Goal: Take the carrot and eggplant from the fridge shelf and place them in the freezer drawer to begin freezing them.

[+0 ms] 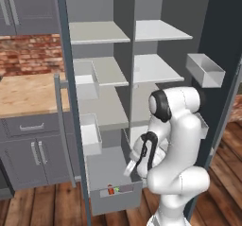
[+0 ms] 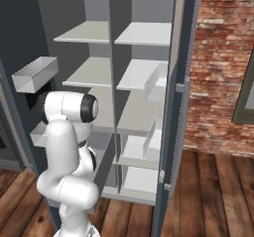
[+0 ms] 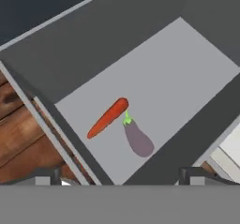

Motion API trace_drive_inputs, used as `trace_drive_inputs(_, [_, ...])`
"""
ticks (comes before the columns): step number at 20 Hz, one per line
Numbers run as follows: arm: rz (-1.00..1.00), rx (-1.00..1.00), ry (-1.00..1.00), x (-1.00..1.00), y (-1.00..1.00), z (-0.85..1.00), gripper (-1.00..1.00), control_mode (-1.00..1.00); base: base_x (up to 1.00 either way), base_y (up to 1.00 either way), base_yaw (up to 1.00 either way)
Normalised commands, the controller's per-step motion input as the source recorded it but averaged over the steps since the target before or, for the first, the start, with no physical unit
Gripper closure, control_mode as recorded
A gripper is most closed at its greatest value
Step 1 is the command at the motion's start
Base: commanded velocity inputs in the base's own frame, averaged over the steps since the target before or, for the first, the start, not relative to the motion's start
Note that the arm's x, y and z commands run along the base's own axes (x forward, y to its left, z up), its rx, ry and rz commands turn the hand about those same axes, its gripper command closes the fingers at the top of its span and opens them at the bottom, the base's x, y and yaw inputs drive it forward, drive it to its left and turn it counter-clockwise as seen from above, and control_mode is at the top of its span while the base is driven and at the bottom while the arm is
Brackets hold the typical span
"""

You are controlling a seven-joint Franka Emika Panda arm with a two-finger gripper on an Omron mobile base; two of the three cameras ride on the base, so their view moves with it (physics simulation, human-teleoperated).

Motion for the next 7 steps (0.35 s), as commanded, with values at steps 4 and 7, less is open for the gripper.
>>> trace_drive_inputs(4, [-0.07,0.01,0.00,-0.03,-0.15,0.75,-1.00,-1.00,0.00,0.00,0.00])
trace_drive_inputs(7, [-0.07,0.01,0.00,0.00,-0.18,0.75,-1.00,-1.00,0.00,0.00,0.00])
